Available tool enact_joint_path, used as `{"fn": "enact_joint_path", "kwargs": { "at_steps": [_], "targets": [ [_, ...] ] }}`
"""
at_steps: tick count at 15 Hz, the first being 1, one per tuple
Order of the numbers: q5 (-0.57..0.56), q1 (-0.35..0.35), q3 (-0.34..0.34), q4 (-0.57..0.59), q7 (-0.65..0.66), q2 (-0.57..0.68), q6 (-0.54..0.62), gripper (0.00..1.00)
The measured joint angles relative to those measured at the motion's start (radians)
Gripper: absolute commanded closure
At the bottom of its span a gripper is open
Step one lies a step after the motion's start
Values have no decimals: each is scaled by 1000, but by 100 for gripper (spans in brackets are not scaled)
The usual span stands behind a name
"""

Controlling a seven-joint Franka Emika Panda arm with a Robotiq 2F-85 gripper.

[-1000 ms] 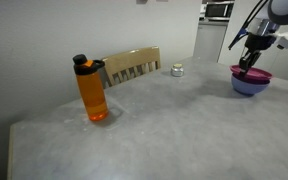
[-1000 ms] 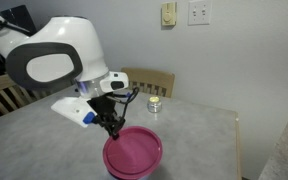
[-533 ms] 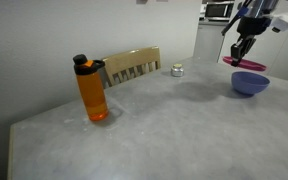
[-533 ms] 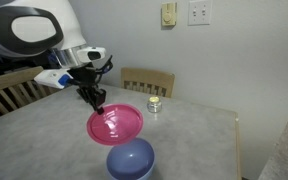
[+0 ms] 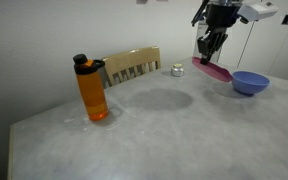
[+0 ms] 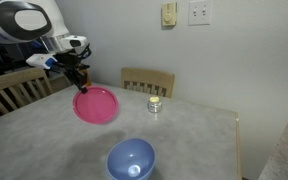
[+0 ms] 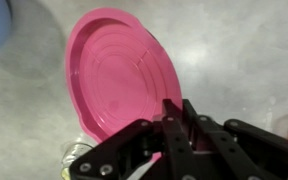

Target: Remove the pink plate from the top of the blue bowl

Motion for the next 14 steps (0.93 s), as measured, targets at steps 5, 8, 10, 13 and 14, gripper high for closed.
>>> {"fn": "enact_joint_path", "kwargs": {
  "at_steps": [5,8,10,13,14],
  "targets": [
    [97,20,9,85,76,113,-1,97],
    [153,20,9,113,100,175,-16,97],
    [176,20,9,131,100,217,-32,97],
    [178,20,9,164,100,277,-70,97],
    [178,20,9,178,100,296,-86,97]
  ]
}}
